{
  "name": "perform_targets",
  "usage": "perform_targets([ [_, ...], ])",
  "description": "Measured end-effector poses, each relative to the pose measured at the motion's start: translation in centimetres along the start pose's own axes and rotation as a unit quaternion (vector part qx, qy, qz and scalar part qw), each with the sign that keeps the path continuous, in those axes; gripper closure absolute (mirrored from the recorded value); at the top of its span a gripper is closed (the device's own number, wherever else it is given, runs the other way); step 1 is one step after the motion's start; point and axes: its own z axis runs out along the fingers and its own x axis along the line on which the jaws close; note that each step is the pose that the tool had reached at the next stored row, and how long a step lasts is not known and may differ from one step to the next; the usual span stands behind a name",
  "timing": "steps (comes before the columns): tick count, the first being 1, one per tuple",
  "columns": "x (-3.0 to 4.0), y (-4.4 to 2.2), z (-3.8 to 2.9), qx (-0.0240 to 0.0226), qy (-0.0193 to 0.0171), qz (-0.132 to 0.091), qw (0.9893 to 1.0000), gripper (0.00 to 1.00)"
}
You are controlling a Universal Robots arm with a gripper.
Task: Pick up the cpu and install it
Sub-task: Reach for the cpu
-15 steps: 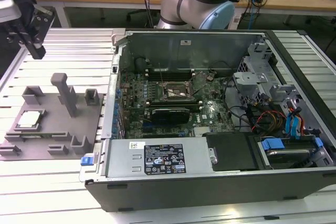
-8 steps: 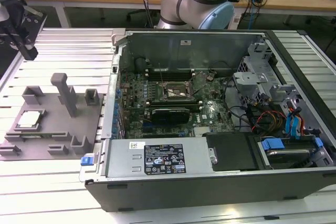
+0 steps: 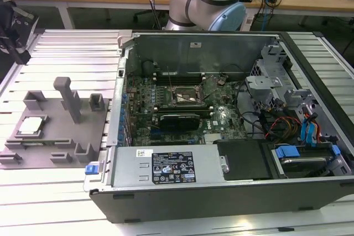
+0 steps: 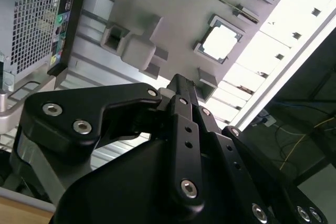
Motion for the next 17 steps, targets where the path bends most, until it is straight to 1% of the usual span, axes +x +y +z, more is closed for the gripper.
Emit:
perform_targets([
  [4,0.77,-0.06,0.15,0.0000,0.0000,0.000,1.0000,0.89],
  [7,1.69,-0.12,0.28,0.0000,0.0000,0.000,1.0000,0.89],
  [9,2.06,-0.15,0.40,0.0000,0.0000,0.000,1.0000,0.89],
  [10,2.25,-0.18,0.60,0.0000,0.0000,0.000,1.0000,0.89],
  [13,2.75,-0.27,1.52,0.0000,0.0000,0.000,1.0000,0.89],
  [14,2.87,-0.31,1.87,0.0000,0.0000,0.000,1.0000,0.89],
  [17,3.04,-0.35,2.55,-0.0001,0.0000,0.000,1.0000,0.89],
])
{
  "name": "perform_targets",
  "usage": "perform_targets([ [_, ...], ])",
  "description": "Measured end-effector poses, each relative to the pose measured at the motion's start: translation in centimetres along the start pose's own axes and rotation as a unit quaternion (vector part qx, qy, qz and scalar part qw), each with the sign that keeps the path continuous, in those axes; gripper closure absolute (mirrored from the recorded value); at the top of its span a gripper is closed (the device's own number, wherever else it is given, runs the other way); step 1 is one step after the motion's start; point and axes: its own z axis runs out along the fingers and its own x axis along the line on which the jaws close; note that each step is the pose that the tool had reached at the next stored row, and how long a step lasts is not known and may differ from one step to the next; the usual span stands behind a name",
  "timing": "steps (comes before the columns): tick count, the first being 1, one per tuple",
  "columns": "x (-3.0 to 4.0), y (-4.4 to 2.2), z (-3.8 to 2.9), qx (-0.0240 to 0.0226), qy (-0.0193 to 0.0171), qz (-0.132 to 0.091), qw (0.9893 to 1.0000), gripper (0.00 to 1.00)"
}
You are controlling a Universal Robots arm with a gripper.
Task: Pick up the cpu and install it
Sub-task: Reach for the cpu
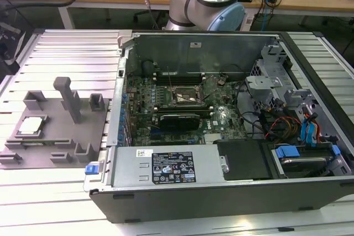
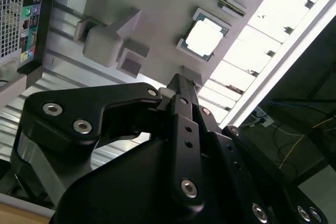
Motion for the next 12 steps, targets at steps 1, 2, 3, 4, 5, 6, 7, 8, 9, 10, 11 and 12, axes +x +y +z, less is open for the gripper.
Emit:
perform_targets([
  [1,0.06,-0.02,0.26,0.0000,0.0000,0.000,1.0000,0.89],
  [2,0.09,-0.03,0.46,0.0000,0.0001,0.000,1.0000,0.89],
  [3,0.12,-0.04,0.64,0.0001,0.0000,0.000,1.0000,0.89],
  [4,0.15,-0.05,0.81,0.0001,0.0000,0.000,1.0000,0.89],
  [5,0.18,-0.06,1.00,0.0000,0.0000,0.000,1.0000,0.89],
  [6,0.21,-0.07,1.25,0.0000,0.0000,0.000,1.0000,0.89],
  [7,0.24,-0.08,1.44,0.0000,0.0000,0.000,1.0000,0.89],
  [8,0.29,-0.10,1.75,0.0001,0.0001,0.000,1.0000,0.89],
  [9,0.32,-0.11,1.94,0.0000,0.0000,0.000,1.0000,0.89],
  [10,0.35,-0.11,2.11,0.0000,0.0001,0.000,1.0000,0.89],
  [11,0.39,-0.13,2.33,0.0000,0.0000,0.000,1.0000,0.89],
  [12,0.43,-0.14,2.52,0.0000,0.0001,0.000,1.0000,0.89],
])
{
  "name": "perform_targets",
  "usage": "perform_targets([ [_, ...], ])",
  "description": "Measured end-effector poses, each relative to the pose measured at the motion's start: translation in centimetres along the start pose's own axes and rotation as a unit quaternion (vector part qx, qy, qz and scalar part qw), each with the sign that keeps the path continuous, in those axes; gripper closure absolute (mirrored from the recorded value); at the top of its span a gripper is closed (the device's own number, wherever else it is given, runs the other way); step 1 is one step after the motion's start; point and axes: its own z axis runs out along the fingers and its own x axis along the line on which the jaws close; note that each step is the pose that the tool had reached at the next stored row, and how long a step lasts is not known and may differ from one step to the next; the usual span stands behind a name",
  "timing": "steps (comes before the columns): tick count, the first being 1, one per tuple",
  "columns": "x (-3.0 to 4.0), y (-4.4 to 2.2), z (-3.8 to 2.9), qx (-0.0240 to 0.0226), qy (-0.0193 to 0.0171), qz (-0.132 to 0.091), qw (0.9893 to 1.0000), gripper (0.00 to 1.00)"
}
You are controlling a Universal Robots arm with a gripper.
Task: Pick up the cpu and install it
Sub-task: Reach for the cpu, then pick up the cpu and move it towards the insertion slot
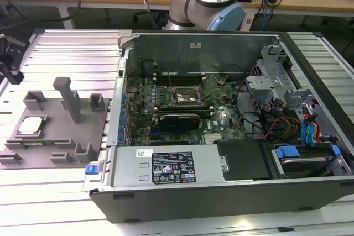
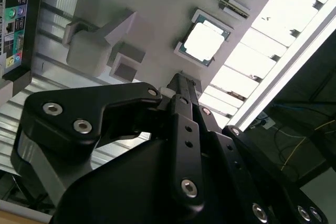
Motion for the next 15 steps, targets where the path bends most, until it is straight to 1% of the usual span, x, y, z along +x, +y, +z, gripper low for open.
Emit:
perform_targets([
  [1,0.06,-0.02,0.28,0.0000,0.0000,0.000,1.0000,0.89],
  [2,0.10,-0.02,0.38,0.0000,0.0001,0.000,1.0000,0.89],
  [13,0.11,-0.02,0.42,0.0000,0.0000,0.000,1.0000,0.89],
  [15,0.17,-0.03,0.48,-0.0002,-0.0017,0.000,1.0000,0.89],
])
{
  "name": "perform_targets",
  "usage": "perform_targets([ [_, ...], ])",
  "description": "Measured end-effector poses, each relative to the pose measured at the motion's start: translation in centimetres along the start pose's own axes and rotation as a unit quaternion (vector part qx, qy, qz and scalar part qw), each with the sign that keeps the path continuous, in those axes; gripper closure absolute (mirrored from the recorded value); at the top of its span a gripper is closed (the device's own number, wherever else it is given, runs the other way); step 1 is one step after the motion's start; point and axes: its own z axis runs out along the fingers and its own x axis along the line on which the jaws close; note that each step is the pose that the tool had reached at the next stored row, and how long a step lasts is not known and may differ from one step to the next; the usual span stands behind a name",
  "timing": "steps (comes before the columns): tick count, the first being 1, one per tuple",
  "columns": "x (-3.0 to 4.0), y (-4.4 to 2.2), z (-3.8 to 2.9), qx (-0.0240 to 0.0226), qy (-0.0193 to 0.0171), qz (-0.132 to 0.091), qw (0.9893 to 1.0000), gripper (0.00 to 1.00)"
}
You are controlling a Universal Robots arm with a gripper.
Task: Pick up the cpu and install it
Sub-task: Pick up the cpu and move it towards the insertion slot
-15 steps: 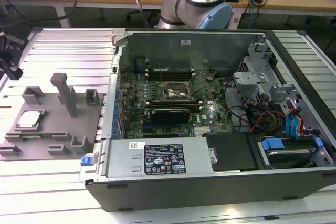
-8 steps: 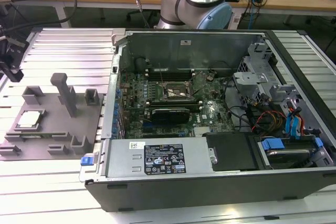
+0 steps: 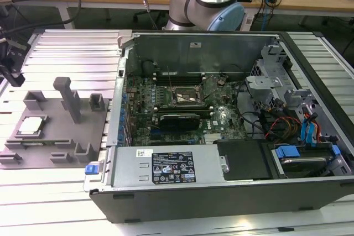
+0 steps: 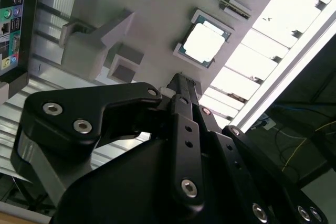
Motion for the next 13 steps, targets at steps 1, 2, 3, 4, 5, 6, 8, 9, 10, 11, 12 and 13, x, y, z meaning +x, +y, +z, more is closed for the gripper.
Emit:
perform_targets([
  [1,0.03,-0.01,0.09,0.0001,-0.0008,0.000,1.0000,0.89],
  [2,0.04,-0.02,0.19,0.0000,-0.0008,0.000,1.0000,0.89],
  [3,0.05,-0.02,0.27,0.0000,-0.0009,0.000,1.0000,0.89],
  [4,0.07,-0.03,0.36,0.0000,-0.0008,0.000,1.0000,0.89],
  [5,0.09,-0.03,0.44,0.0000,-0.0008,0.000,1.0000,0.89],
  [6,0.10,-0.03,0.52,0.0000,-0.0008,0.000,1.0000,0.89],
  [8,0.17,-0.05,0.78,0.0001,-0.0008,0.000,1.0000,0.89],
  [9,0.21,-0.06,0.88,0.0000,-0.0008,0.000,1.0000,0.89],
  [10,0.25,-0.07,1.05,0.0000,-0.0008,0.000,1.0000,0.89],
  [11,0.29,-0.07,1.16,0.0000,-0.0008,0.000,1.0000,0.89],
  [12,0.38,-0.08,1.34,0.0001,-0.0008,0.000,1.0000,0.89],
  [13,0.50,-0.10,1.51,0.0001,-0.0007,0.000,1.0000,0.89],
])
